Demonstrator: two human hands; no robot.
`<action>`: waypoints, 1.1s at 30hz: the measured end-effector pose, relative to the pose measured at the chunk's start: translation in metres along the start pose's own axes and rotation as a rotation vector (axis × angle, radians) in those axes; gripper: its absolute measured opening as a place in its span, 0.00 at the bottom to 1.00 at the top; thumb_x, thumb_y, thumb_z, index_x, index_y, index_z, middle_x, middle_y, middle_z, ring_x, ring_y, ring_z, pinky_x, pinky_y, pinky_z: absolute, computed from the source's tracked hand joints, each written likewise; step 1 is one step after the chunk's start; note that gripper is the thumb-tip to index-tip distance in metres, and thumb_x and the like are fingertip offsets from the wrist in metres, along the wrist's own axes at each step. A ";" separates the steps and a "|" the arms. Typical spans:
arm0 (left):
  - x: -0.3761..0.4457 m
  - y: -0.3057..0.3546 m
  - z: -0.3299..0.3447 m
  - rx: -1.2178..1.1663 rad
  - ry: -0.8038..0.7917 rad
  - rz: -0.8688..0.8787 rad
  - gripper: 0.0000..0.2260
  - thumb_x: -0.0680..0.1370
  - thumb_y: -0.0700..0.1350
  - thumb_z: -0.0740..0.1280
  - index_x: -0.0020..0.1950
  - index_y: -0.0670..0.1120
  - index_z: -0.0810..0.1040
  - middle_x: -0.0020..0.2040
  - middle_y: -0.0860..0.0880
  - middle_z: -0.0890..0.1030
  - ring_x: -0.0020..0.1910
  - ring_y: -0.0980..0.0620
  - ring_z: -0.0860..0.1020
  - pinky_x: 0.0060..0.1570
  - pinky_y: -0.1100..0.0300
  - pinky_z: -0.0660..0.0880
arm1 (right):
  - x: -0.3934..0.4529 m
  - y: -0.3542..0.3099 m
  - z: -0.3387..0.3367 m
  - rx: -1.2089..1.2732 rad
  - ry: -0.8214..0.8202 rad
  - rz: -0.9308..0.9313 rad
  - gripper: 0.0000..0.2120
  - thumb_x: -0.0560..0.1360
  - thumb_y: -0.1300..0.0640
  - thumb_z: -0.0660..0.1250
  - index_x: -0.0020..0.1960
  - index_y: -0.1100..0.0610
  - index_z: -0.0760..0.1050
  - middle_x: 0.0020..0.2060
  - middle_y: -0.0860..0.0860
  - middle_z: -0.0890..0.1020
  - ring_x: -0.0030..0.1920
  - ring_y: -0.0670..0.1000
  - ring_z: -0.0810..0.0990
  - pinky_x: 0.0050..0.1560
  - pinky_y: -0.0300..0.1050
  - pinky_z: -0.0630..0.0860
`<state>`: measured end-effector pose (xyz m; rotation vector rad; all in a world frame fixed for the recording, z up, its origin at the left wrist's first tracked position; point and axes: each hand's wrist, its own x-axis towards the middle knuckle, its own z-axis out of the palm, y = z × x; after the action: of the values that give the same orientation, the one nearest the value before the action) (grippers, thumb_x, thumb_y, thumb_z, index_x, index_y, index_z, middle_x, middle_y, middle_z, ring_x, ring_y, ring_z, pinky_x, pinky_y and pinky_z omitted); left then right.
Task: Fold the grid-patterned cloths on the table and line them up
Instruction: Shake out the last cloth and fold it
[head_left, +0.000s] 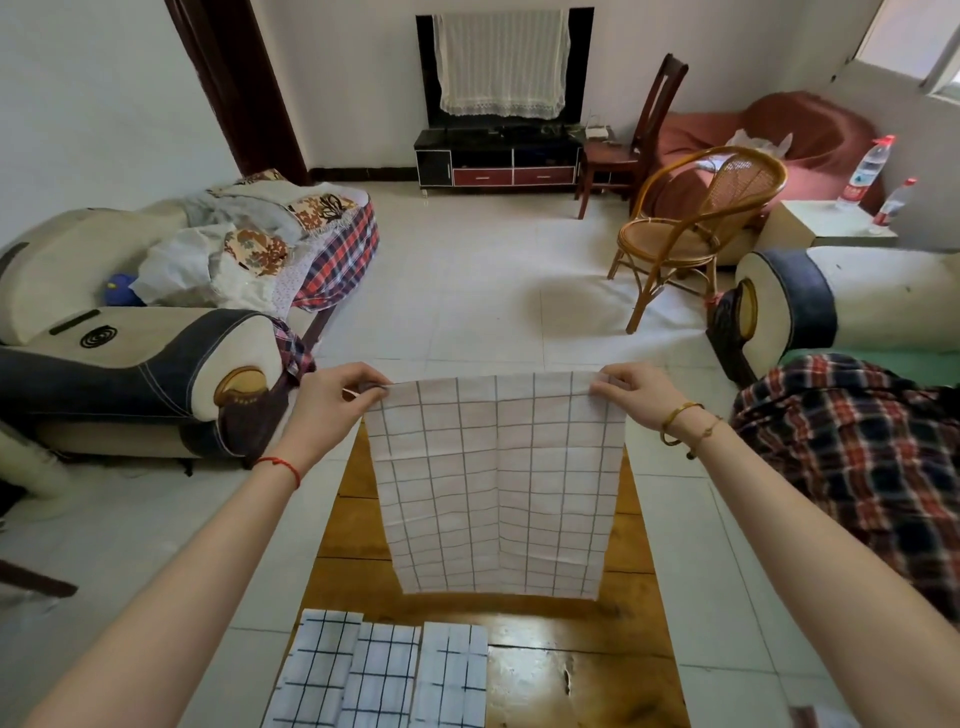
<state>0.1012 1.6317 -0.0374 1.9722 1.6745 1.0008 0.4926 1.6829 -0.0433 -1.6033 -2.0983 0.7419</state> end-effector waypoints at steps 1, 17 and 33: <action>0.006 -0.006 0.005 -0.009 0.001 -0.013 0.04 0.75 0.41 0.71 0.49 0.47 0.83 0.44 0.53 0.83 0.46 0.57 0.80 0.47 0.64 0.77 | 0.006 0.002 0.004 0.002 0.016 0.012 0.13 0.78 0.51 0.64 0.35 0.49 0.74 0.29 0.45 0.74 0.33 0.45 0.71 0.35 0.38 0.64; 0.113 -0.127 0.108 -0.109 -0.154 -0.274 0.04 0.74 0.40 0.72 0.44 0.49 0.84 0.43 0.56 0.83 0.46 0.58 0.80 0.48 0.64 0.76 | 0.121 0.079 0.097 -0.006 0.028 0.395 0.11 0.77 0.57 0.64 0.43 0.64 0.79 0.36 0.56 0.80 0.41 0.56 0.76 0.36 0.42 0.64; 0.109 -0.174 0.152 -0.097 -0.298 -0.400 0.06 0.74 0.41 0.72 0.46 0.52 0.83 0.45 0.56 0.82 0.47 0.58 0.78 0.46 0.68 0.73 | 0.131 0.121 0.150 0.007 -0.057 0.537 0.11 0.78 0.58 0.63 0.55 0.62 0.80 0.51 0.58 0.83 0.52 0.56 0.79 0.54 0.44 0.72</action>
<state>0.0929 1.8007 -0.2284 1.5477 1.7174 0.5975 0.4592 1.8082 -0.2366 -2.1950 -1.6996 0.9653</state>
